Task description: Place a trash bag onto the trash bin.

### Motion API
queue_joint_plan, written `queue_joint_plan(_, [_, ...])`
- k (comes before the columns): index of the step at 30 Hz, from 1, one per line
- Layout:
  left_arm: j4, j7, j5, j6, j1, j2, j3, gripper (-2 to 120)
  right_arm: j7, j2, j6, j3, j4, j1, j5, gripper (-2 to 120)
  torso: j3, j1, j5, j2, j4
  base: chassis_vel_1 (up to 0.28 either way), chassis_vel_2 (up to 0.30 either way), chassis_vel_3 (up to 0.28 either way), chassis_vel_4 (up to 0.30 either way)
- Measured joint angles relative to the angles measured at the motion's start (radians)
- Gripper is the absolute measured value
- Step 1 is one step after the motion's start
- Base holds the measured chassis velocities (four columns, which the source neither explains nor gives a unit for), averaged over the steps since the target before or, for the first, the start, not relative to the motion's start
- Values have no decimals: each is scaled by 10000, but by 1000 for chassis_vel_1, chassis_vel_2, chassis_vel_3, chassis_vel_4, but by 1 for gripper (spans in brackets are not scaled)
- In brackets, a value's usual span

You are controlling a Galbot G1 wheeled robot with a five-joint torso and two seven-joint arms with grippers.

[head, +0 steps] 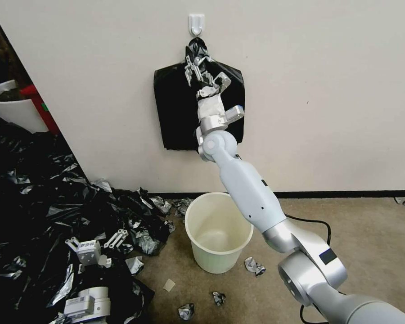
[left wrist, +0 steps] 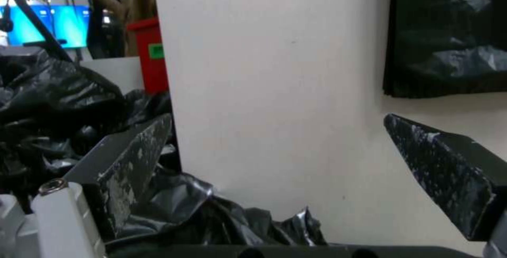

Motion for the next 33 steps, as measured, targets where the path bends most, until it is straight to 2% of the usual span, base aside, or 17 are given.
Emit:
queue_joint_plan(1, [0, 0, 0, 0, 0, 0, 0, 100, 0, 0, 0, 0, 0, 0, 0, 52, 0, 0, 0, 0, 0, 0, 0, 0, 0])
queue_joint_plan(4, [14, -6, 27, -7, 0, 3, 4, 100, 4, 0, -7, 58, -110, 28, 32, 41, 0, 0, 0, 0, 0, 0, 0, 0, 0])
queue_joint_plan(5, [14, -6, 27, -7, 0, 3, 4, 100, 4, 0, -7, 58, -110, 28, 32, 41, 0, 0, 0, 0, 0, 0, 0, 0, 0])
queue_joint_plan(7, [34, -17, 35, -8, -5, 23, 4, 100, -21, 0, -12, 79, -139, 34, 41, 31, 0, 0, 0, 0, 1, 0, 0, 0, 0])
queue_joint_plan(8, [34, -17, 35, -8, -5, 23, 4, 100, -21, 0, -12, 79, -139, 34, 41, 31, 0, 0, 0, 0, 1, 0, 0, 0, 0])
queue_joint_plan(10, [36, -33, 35, -8, -11, 54, 4, 100, -169, 0, -2, 111, -151, 22, 85, 19, 0, 0, 0, 0, 0, 0, 0, 0, 0])
queue_joint_plan(12, [36, -35, 36, -8, -14, 65, 4, 100, -252, 0, 17, 113, -171, 10, 92, 17, 0, 0, 0, 0, 0, 0, 0, 0, 0])
queue_joint_plan(15, [65, -55, 35, -8, -30, 114, 5, 100, -760, 0, 115, 129, -340, -29, 116, 0, 0, 0, 0, 0, 1, 0, 0, 0, 0])
queue_joint_plan(24, [170, -76, 34, -23, -34, 184, -1, 100, -1960, -1, 335, 381, -736, -17, 344, 0, 0, 0, 0, 0, 1, 0, 0, 0, 0])
queue_joint_plan(29, [204, -88, 22, -34, -46, 228, -37, 100, -3008, -1, 451, 494, -651, -253, 840, 0, 0, 0, 0, 0, 0, 0, 0, 0, 0])
queue_joint_plan(32, [283, -140, 1, -70, -66, 267, -94, 100, -4154, -1, 429, 513, -276, -617, 1182, 0, -1, -1, 0, 0, 1, 0, 0, 0, 0])
queue_joint_plan(33, [283, -140, 1, -70, -66, 267, -94, 100, -4154, -1, 429, 513, -276, -617, 1182, 0, -1, -1, 0, 0, 1, 0, 0, 0, 0])
